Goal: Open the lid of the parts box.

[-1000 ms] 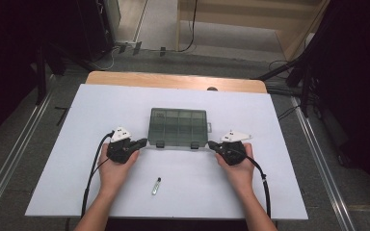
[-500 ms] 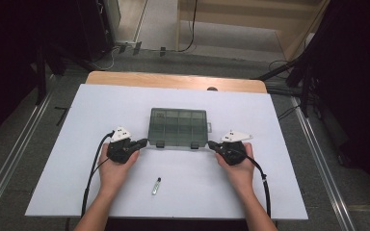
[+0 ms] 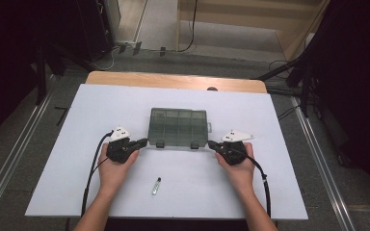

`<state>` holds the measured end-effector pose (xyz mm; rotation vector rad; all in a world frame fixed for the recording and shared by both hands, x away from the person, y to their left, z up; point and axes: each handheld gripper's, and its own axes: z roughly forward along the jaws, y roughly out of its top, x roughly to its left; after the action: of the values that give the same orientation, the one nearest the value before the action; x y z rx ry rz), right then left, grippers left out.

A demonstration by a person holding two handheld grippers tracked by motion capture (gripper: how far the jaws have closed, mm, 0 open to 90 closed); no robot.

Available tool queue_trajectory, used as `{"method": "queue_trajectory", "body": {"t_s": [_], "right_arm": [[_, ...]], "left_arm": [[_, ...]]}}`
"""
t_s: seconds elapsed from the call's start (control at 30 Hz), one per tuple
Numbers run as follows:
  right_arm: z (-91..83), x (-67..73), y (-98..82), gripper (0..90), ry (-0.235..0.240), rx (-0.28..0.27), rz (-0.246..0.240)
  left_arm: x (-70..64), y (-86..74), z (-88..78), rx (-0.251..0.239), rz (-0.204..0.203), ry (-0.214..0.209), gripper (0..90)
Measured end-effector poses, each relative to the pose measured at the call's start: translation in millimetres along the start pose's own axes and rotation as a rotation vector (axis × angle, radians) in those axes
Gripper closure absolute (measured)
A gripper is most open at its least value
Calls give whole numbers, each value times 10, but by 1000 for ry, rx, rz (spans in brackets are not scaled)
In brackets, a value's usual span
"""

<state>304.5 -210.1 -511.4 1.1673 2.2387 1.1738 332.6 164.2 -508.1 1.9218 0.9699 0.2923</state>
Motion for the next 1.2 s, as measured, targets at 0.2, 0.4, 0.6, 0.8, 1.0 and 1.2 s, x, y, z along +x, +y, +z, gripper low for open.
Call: {"method": "queue_trajectory", "body": {"t_s": [0.2, 0.4, 0.6, 0.8, 1.0, 1.2], "right_arm": [[-24, 3, 18, 900, 3, -16, 3], [-40, 8, 36, 900, 6, -27, 1], [-58, 10, 48, 900, 4, -41, 4], [-69, 14, 58, 900, 2, -57, 4], [-78, 19, 67, 900, 8, -67, 7], [-93, 21, 79, 900, 10, -85, 17]], "left_arm": [[-1, 0, -1, -2, -2, -5, 897], [-7, 3, -6, -9, 2, -3, 896], [-6, 8, -10, -28, 7, -8, 896], [-5, 17, -27, -48, 3, -10, 896], [-1, 32, -49, -77, -3, -22, 896], [-12, 51, -54, -97, 3, -40, 896]]}}
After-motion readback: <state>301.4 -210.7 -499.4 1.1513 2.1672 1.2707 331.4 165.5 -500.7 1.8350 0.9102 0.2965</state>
